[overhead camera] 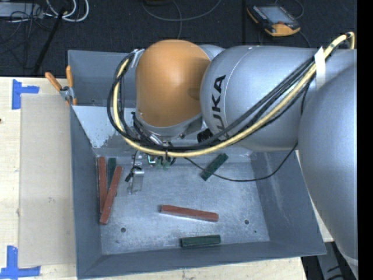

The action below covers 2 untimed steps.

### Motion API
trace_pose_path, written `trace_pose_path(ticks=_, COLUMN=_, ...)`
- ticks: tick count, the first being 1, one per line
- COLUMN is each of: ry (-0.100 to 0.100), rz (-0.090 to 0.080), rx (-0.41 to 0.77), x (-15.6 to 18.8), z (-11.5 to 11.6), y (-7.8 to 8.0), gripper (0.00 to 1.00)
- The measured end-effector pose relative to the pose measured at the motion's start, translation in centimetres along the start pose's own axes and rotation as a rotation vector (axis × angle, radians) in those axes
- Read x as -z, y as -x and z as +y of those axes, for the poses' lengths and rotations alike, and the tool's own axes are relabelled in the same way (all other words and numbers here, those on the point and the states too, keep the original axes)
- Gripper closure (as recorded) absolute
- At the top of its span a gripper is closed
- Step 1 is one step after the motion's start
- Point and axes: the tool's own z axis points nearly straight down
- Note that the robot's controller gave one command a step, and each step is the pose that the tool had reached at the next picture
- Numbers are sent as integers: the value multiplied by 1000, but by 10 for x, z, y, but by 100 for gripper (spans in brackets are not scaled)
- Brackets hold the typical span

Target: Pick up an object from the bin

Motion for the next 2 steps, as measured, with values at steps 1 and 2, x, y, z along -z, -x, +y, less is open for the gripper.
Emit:
trace_pose_path(ticks=1, ry=-2, rz=-6, rx=266, x=-49, z=-86, y=30, gripper=0)
trace_pose_path(ticks=2, ry=-1, rz=3, rx=426, x=-96, z=-136, y=-86, gripper=0)
